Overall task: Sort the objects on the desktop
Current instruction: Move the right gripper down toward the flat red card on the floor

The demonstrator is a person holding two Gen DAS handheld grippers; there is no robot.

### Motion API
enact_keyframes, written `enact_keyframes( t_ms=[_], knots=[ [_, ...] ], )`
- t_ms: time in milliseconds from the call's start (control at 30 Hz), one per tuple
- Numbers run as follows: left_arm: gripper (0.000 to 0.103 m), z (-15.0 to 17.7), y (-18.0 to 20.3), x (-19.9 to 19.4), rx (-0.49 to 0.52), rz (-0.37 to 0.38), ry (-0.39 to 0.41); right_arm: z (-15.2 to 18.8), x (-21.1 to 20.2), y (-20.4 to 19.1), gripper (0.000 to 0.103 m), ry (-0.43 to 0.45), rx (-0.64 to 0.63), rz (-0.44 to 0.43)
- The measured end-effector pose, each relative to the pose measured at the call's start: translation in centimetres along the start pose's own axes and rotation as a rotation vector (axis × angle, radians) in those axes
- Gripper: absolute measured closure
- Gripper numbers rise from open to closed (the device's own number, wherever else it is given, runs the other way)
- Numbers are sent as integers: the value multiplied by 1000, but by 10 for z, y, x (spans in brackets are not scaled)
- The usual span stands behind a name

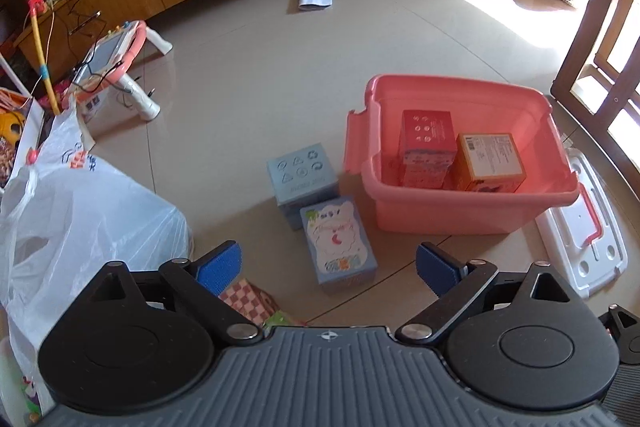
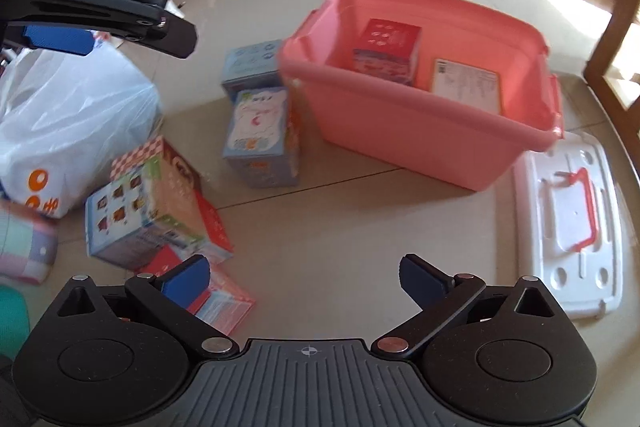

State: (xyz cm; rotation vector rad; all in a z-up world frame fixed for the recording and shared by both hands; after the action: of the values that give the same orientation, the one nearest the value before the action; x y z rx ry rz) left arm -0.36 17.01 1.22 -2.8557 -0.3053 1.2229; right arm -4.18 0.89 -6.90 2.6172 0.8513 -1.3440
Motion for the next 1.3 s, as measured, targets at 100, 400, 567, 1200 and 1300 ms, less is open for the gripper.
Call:
enact_keyframes(
  t_ms=[100,400,567,1200,1300],
  knots=[
    [7,17,-9,4,19,-22,-26,8,10,-31,4,-22,-100,-76],
    [7,55,-42,17,-35,-49,-88,39,46,-100,8,-80,-347,-262],
    [7,67,-56,17,-73,-47,-104,46,68,-108,7,-105,-403,-260],
    [7,90,-62,18,-68,-63,-153,76,108,-107,28,-216,-442,-252],
    [7,90,-61,19,-57,-71,-153,75,106,-106,30,-214,-431,-260]
  ],
)
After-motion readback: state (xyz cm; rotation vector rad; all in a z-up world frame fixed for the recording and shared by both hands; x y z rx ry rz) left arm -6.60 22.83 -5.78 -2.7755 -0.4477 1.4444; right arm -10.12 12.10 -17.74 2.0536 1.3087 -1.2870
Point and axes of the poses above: each gripper's, at about its wrist camera, not at the fingertips, and x roughly the way its jaws point, y to its right, z to its underside, the point moved 5 cm from there along x, roughly the way its jaws point, and after that the axes turned 15 degrees about y, right-handed, at the moved point
